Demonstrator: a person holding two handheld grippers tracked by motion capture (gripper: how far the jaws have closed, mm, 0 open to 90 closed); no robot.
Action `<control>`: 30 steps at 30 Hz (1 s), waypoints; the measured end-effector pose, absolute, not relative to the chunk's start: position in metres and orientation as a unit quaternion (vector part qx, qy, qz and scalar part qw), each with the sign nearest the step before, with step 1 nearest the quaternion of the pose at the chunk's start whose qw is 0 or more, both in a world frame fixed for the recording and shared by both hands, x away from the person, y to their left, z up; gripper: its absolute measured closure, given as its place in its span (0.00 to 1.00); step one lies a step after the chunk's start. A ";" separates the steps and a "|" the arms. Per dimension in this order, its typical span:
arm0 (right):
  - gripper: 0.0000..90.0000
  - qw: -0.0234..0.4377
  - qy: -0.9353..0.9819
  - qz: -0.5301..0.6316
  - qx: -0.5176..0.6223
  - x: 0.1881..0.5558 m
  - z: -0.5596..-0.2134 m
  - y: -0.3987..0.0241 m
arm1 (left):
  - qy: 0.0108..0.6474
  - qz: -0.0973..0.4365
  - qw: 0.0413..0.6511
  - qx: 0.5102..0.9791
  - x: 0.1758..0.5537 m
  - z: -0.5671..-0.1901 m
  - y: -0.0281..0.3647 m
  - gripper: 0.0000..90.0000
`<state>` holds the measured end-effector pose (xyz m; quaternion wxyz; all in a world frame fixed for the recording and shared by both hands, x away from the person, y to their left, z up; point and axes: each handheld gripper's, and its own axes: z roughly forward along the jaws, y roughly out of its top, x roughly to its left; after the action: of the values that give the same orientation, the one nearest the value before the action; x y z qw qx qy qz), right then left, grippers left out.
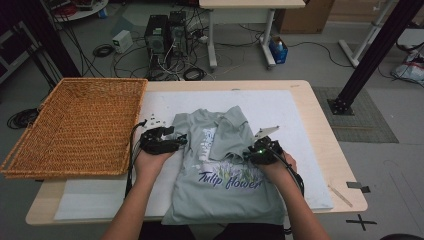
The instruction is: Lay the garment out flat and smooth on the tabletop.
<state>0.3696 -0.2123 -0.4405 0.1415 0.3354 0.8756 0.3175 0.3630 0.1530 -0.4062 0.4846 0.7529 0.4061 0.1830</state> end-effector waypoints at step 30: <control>0.66 0.096 0.878 0.398 0.248 0.345 -0.436 -0.171 | 0.404 0.196 0.495 0.744 0.363 -0.400 0.150 0.37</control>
<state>0.3447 -0.1708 -0.4359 0.0957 0.2480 0.8782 0.3975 0.3626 0.1497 -0.4003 0.4947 0.7438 0.4043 0.1962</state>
